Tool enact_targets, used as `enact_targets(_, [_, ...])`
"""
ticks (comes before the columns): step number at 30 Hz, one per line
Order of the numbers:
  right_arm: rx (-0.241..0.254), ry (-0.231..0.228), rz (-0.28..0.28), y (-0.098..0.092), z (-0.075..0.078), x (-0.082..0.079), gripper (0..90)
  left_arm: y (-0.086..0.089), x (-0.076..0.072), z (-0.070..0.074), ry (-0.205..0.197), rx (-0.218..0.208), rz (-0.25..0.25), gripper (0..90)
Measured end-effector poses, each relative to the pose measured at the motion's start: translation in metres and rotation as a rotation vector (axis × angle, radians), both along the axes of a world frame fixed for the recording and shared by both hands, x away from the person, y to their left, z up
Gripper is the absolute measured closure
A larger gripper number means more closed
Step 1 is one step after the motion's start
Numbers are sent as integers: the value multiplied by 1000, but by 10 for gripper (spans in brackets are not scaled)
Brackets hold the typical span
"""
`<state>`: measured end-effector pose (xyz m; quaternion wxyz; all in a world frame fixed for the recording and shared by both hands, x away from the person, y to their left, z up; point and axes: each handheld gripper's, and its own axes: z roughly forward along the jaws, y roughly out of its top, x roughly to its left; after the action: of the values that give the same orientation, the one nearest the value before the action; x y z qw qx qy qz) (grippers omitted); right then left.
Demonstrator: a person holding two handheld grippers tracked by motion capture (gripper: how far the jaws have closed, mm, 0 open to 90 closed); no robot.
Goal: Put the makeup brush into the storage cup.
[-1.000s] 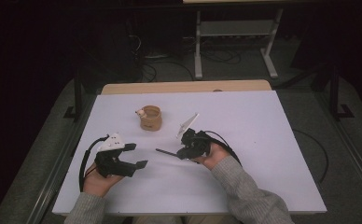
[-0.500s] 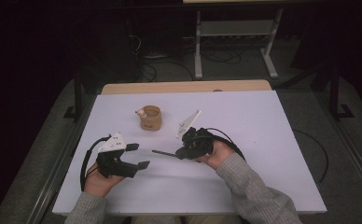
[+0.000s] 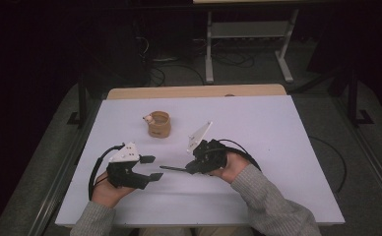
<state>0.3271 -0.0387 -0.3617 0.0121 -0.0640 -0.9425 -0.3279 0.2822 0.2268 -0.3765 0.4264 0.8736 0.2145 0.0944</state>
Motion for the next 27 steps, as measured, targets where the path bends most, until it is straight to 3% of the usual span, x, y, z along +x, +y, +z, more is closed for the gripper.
enact_targets(11, [-1, -6, 39, -2, 13, -3, 834, -22, 6, 15, 6, 79, -129, 485])
enact_targets(20, [-18, 0, 98, 2, 9, -8, 834, -41, 8, 19, 84, 164, -247, 639])
enact_targets(27, [-14, 6, 124, 2, 7, -11, 834, -50, 10, 15, 135, 188, -292, 757])
